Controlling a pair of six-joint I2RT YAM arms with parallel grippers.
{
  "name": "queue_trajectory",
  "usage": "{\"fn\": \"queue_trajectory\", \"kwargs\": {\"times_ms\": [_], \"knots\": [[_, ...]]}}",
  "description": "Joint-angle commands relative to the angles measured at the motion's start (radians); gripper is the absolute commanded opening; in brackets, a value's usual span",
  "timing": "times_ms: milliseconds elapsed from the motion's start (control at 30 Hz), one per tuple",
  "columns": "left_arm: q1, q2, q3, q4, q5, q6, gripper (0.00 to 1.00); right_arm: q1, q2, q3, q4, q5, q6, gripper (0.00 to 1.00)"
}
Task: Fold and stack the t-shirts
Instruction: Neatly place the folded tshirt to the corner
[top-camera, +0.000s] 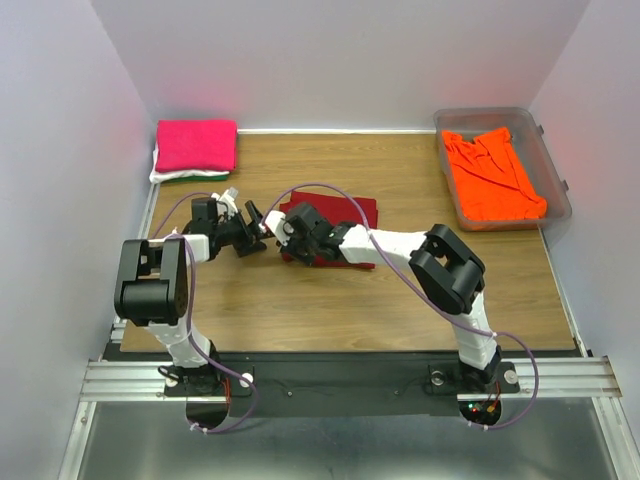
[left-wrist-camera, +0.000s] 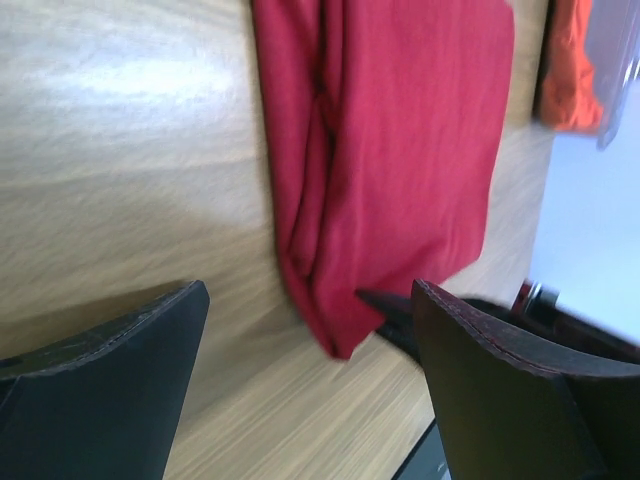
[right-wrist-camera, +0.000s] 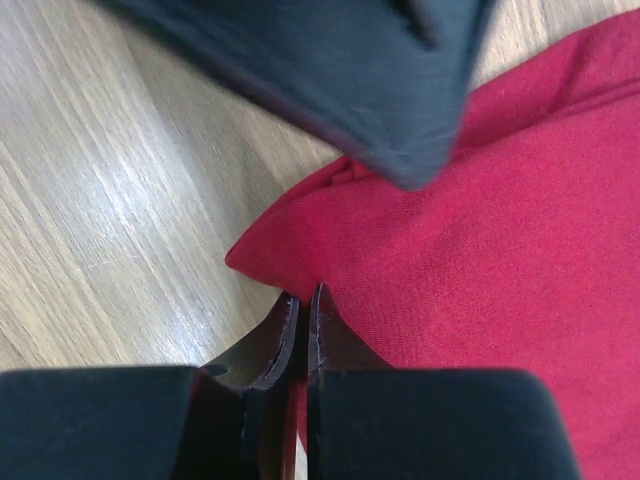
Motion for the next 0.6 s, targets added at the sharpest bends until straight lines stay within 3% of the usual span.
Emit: {"fn": "queue_trajectory", "kwargs": {"times_ms": [0, 433, 567], "knots": [[-0.061, 0.058, 0.03, 0.085, -0.121, -0.154, 0.96, -0.016, -0.056, 0.059, 0.025, -0.048, 0.049, 0.01], [-0.158, 0.17, 0.107, 0.096, -0.145, -0.33, 0.96, -0.049, -0.053, 0.169, -0.015, -0.063, 0.119, 0.01], [-0.173, 0.186, 0.138, 0.096, -0.214, -0.358, 0.91, -0.049, -0.044, 0.185, -0.017, -0.06, 0.141, 0.01]]}}
